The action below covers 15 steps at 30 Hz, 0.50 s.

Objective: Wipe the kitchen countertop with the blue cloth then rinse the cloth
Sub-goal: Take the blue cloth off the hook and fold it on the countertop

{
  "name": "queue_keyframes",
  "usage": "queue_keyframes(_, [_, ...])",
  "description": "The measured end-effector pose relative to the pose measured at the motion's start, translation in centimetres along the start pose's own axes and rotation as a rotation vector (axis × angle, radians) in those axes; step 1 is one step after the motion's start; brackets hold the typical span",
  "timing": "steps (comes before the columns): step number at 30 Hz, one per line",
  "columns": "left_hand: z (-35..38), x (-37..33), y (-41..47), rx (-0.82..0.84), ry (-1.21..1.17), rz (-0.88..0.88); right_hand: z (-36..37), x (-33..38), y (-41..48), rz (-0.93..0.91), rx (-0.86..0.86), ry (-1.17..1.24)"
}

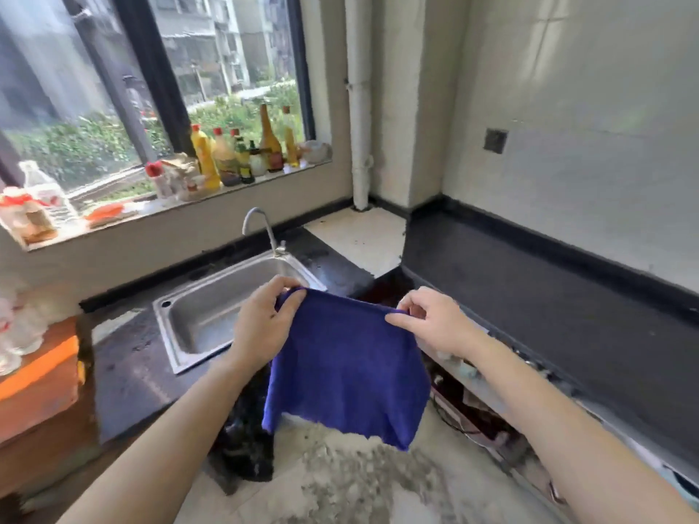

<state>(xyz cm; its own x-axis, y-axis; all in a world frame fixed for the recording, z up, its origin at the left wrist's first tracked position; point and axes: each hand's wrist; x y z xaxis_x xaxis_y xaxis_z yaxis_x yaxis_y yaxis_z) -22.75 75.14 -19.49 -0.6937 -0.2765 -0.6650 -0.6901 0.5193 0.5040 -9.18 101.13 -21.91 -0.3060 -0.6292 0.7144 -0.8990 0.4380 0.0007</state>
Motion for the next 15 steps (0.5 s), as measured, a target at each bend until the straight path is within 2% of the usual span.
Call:
queue_keyframes(5, [11.8, -3.6, 4.9, 0.139, -0.036, 0.116, -7.1, -10.1, -0.7, 0.189, -0.078, 0.039])
queue_keyframes(11, [22.2, -3.5, 11.0, 0.291, -0.089, 0.170, -11.9, -18.1, 0.7, 0.386, 0.055, 0.133])
queue_keyframes(15, [29.1, -2.0, 16.3, 0.353, -0.132, 0.192, -13.3, -22.9, 3.3, 0.455, 0.002, 0.167])
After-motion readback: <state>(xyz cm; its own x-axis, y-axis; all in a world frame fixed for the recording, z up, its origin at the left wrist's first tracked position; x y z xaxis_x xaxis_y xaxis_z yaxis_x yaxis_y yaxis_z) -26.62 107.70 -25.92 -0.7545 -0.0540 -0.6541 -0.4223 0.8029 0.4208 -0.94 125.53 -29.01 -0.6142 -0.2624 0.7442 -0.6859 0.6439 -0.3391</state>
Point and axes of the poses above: each hand's wrist, its own y-axis towards the middle knuckle, its own z-axis out of the palm, x = y × z, and after that the axes turned 11 degrees about z, right-handed
